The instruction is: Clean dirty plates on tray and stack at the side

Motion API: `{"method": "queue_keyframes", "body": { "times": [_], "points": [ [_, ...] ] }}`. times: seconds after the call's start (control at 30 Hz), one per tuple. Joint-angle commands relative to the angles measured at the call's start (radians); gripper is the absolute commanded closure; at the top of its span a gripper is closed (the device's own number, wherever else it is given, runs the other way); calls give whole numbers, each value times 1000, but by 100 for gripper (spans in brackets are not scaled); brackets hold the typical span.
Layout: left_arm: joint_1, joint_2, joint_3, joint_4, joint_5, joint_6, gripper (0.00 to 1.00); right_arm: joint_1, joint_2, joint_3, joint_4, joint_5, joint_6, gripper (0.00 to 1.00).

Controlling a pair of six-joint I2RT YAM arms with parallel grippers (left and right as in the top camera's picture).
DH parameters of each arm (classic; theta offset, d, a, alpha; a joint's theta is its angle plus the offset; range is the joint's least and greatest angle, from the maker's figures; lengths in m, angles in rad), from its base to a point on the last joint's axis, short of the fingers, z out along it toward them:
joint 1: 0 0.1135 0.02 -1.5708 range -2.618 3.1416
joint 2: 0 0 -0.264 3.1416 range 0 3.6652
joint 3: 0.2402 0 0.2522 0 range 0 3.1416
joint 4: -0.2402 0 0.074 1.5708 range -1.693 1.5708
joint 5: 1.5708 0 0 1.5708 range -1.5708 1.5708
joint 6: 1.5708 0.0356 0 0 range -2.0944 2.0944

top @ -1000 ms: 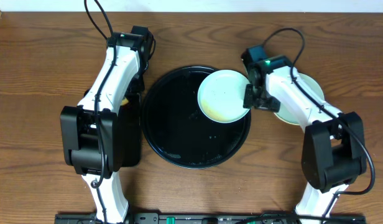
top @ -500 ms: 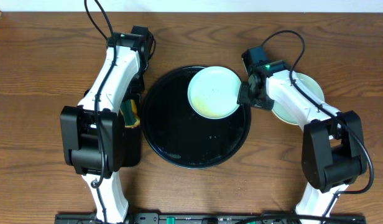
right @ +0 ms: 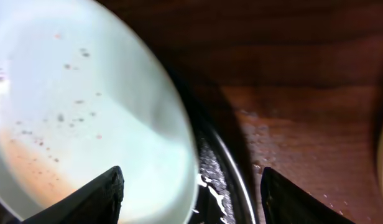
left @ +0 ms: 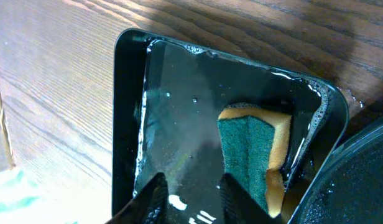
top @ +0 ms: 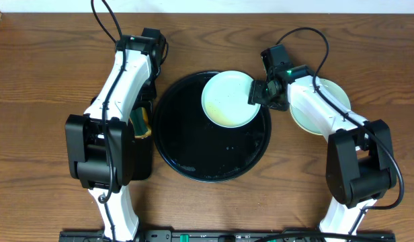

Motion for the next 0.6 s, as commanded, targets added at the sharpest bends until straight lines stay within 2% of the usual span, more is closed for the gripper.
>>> {"method": "queue_keyframes", "body": {
  "times": [0.0, 0.2, 0.33, 0.47, 0.57],
  "points": [
    [5, -11, 1, 1, -1, -13, 62, 17, 7, 1, 23, -30, -52, 33],
    [5, -11, -3, 0, -1, -13, 62, 49, 7, 1, 75, -31, -55, 45],
    [5, -11, -3, 0, -1, -13, 60, 70, 20, 1, 92, -23, -46, 40],
    [5, -11, -3, -4, -1, -13, 59, 71, 61, 1, 36, 46, 37, 43],
    [5, -11, -3, -3, -1, -13, 58, 57, 82, 1, 19, 50, 32, 44]
  ]
}}
